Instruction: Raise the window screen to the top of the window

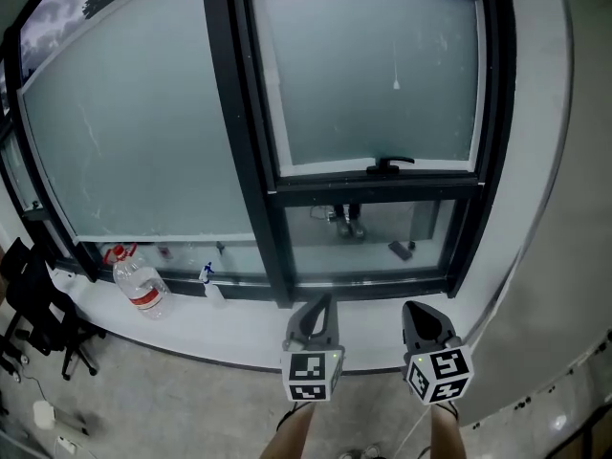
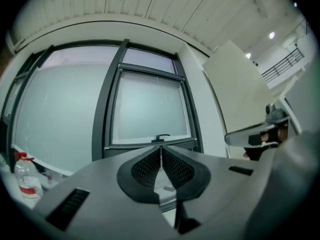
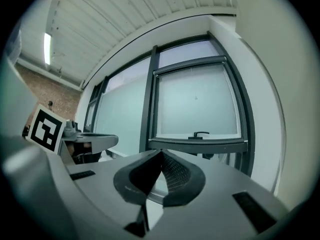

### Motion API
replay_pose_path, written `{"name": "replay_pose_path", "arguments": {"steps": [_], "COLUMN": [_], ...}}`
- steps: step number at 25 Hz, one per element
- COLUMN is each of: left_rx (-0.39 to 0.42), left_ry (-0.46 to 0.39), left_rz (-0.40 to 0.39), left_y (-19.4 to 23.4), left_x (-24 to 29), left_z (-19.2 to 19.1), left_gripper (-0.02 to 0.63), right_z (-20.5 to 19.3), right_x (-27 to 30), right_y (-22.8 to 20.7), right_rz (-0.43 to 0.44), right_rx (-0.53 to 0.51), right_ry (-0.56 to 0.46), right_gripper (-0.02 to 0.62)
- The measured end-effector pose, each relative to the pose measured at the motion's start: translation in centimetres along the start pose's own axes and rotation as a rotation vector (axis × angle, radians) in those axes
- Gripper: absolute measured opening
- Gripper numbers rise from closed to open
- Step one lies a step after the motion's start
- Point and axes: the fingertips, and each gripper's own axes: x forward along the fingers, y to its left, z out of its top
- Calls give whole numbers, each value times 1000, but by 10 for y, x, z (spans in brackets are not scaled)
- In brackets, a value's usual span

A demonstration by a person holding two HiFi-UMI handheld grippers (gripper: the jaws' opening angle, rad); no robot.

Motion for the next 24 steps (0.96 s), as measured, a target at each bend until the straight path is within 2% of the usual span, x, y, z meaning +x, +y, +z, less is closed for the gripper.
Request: {"name": "replay_pose_path", "arguments": {"steps": [3,12,24], "left_rx": [7,-3,27], "left_ry": [24,46,34], "left_rz": [19,27,28], "left_y": [4,-5,-20], "left_x": [-9,-36,-29], "left_z": [-9,-12,-12], "left_gripper": [14,14,14], "right_z": [1,2,5], "right_x": [-10,-27,-36], "right_y": [9,1,-18], "right_rz": [-9,-32,-46], "right_rx": [-48,-14,-38], "right_ry": [5,-17,-25], "right_gripper": [5,5,5]}}
